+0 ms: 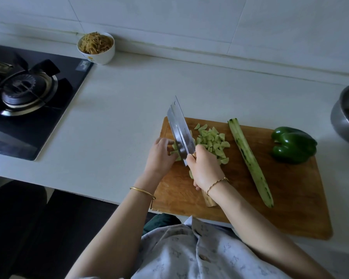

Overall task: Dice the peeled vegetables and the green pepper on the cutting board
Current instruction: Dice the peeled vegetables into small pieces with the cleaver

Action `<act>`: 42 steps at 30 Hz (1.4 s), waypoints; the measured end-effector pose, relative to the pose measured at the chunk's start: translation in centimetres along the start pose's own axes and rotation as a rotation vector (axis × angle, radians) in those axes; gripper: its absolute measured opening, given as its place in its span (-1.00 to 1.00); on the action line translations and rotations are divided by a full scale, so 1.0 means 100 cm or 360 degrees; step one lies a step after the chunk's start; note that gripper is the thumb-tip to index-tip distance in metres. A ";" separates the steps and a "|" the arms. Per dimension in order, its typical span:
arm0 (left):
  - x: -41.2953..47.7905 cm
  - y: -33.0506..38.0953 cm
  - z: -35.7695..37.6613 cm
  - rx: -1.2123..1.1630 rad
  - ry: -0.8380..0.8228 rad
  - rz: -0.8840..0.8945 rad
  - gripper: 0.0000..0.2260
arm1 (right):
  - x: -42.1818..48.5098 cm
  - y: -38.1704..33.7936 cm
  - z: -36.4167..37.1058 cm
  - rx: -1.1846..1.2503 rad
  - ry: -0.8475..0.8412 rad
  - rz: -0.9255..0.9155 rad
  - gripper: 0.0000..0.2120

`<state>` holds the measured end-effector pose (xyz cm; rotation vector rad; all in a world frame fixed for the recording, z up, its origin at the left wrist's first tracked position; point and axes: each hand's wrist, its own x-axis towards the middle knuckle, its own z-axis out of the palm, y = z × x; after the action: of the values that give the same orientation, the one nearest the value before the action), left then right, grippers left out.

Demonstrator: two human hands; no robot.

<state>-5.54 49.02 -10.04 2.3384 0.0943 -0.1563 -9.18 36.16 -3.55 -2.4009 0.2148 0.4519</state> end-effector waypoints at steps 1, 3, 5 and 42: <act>0.000 0.000 0.000 -0.0008 0.0003 0.0010 -0.72 | 0.001 -0.001 0.002 -0.0014 -0.0004 0.0009 -0.81; -0.001 0.000 0.000 -0.0031 0.0009 0.0024 -0.75 | 0.003 -0.003 0.007 -0.0052 -0.0005 0.0016 -0.81; -0.001 0.000 0.000 -0.0024 0.0010 0.0033 -0.76 | 0.004 -0.001 0.010 -0.0065 0.0014 0.0022 -0.82; -0.002 0.000 -0.010 0.0165 -0.0065 0.0024 -0.84 | 0.000 0.011 -0.006 0.0318 0.0018 -0.0063 -0.80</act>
<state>-5.68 49.70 -9.32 2.4373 0.0497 -0.2055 -9.35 34.96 -3.80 -2.2084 0.2070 0.3802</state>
